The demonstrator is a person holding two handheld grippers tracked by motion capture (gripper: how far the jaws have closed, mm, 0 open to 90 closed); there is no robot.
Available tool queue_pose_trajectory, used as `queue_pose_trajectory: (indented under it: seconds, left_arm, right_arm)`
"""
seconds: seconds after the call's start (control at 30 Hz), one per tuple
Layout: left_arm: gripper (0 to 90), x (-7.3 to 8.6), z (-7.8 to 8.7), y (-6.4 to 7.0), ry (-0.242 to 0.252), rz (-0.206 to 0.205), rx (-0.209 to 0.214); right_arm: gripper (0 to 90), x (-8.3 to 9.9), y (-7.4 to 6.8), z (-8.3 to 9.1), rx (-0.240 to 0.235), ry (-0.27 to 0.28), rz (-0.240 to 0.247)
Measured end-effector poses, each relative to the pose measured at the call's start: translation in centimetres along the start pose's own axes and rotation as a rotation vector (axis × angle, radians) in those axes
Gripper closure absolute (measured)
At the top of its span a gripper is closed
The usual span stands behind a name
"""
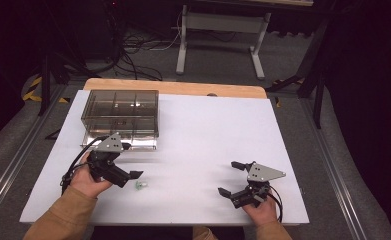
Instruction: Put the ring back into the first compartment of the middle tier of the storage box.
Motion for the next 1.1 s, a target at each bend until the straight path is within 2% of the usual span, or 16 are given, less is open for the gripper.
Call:
queue_pose_trajectory:
  seconds: [0.1, 0.27, 0.47, 0.73, 0.77, 0.87, 1.1]
  left_arm:
    - [0.6, 0.0, -0.4, 0.4, -0.008, -0.011, -0.002]
    - [0.6, 0.3, -0.9, 0.8, -0.011, -0.003, -0.001]
    - [0.6, 0.5, -1.9, 1.3, -0.047, -0.005, -0.006]
    - [1.4, 1.6, -2.9, 1.9, -0.087, 0.018, 0.020]
    - [1.8, 1.8, -3.1, 2.0, -0.093, 0.030, 0.036]
    - [3.1, 2.0, -3.3, 2.2, -0.099, 0.038, 0.048]
    - [5.6, 2.4, -4.0, 2.7, -0.148, 0.021, 0.053]
  right_arm:
    - [0.0, 0.0, 0.0, 0.0, -0.001, -0.001, 0.000]
    - [0.0, 0.0, 0.0, 0.0, -0.001, -0.002, 0.000]
    - [0.0, 0.0, 0.0, 0.0, 0.000, -0.004, 0.001]
    - [0.0, 0.0, -0.1, -0.1, -0.001, -0.006, 0.003]
    - [0.0, 0.0, -0.1, -0.1, -0.002, -0.007, 0.003]
    - [0.0, 0.0, -0.1, -0.1, -0.003, -0.007, 0.003]
    - [0.0, 0.1, -0.1, 0.0, -0.005, -0.007, 0.002]
Point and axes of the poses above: each handheld gripper's, and its own axes: z roughly backward along the jaws, x roughly out of its underside, y roughly to its right, the point moved 4 cm from there along -z, roughly forward along the jaws, and after that the axes turned 8 degrees about -z, right-handed, at the moved point
